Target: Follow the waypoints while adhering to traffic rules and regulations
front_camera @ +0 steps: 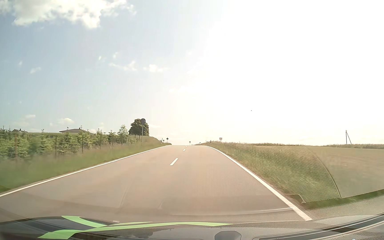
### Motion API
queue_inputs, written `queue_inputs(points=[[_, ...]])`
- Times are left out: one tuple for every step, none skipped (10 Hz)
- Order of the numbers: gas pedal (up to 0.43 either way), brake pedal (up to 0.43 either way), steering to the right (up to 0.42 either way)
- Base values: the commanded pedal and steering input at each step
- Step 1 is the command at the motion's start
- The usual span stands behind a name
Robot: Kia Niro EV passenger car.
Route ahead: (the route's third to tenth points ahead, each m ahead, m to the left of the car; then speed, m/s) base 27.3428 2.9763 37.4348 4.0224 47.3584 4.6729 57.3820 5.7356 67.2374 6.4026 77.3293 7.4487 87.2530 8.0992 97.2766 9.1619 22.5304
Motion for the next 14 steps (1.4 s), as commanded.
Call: queue_inputs(points=[[0.169, 0.0, -0.012], [0.169, 0.0, -0.013], [0.169, 0.0, -0.013], [0.169, 0.0, -0.013], [0.118, 0.0, -0.013], [0.0, 0.0, -0.013], [0.0, 0.0, -0.013], [0.0, 0.0, -0.013], [0.0, 0.0, -0.013], [0.0, 0.0, -0.012], [0.0, 0.0, -0.011], [0.0, 0.0, -0.008], [0.0, 0.0, -0.008], [0.0, 0.0, -0.008]])
